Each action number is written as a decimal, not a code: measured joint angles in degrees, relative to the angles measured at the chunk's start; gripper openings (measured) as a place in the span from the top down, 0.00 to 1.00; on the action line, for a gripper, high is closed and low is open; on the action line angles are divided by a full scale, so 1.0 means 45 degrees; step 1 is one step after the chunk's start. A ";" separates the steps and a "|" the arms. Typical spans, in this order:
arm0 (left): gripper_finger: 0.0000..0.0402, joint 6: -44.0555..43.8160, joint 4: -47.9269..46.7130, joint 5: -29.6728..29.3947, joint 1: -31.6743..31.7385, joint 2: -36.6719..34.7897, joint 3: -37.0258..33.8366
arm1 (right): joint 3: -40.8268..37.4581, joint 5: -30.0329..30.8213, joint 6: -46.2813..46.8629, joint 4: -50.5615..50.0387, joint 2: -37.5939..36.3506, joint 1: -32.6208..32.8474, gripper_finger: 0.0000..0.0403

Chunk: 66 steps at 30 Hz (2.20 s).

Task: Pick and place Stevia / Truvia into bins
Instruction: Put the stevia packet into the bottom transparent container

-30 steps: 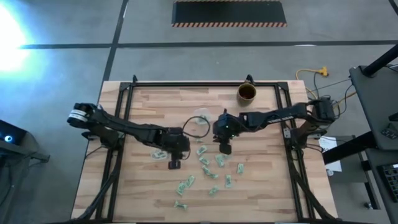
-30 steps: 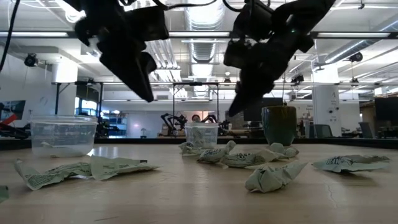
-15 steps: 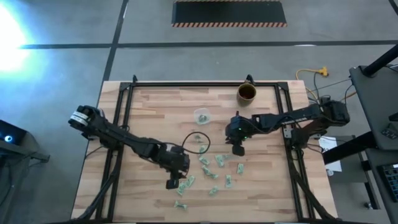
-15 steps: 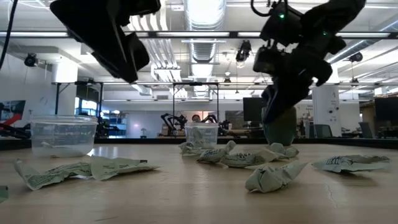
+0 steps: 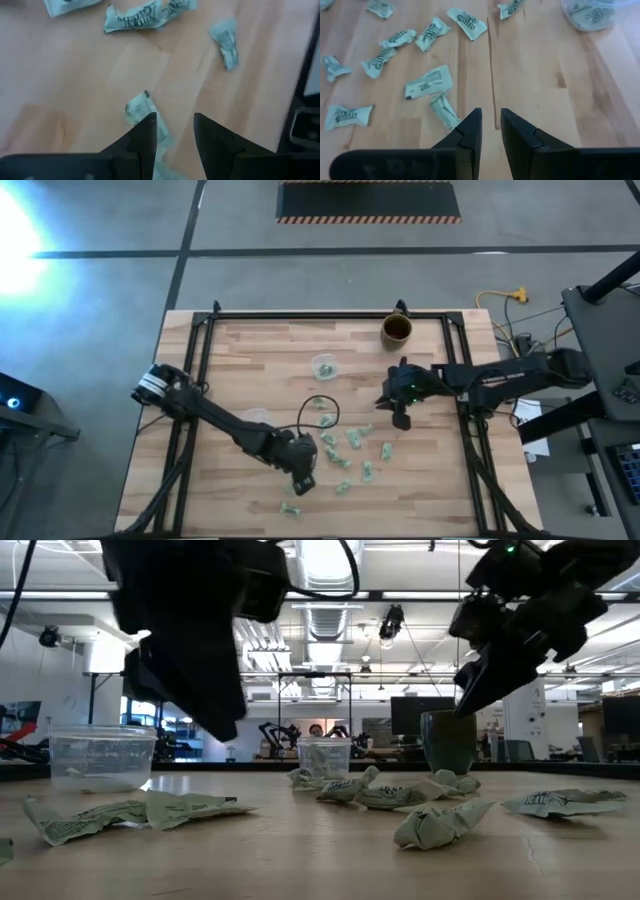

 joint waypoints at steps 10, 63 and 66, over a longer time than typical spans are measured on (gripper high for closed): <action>0.72 -0.2213 -0.3637 -0.0116 0.0000 0.1636 0.2511 | -0.0667 0.0000 -0.0089 0.0332 -0.1646 -0.0005 0.85; 0.99 -0.3977 -0.4293 0.0310 0.0083 0.2511 0.3084 | -0.0826 0.0000 -0.0549 0.1028 -0.1809 -0.0005 0.85; 1.00 -0.3763 -0.4268 -0.0460 0.0092 0.2007 0.3272 | -0.0826 0.0005 -0.0549 0.1035 -0.1804 -0.0005 0.85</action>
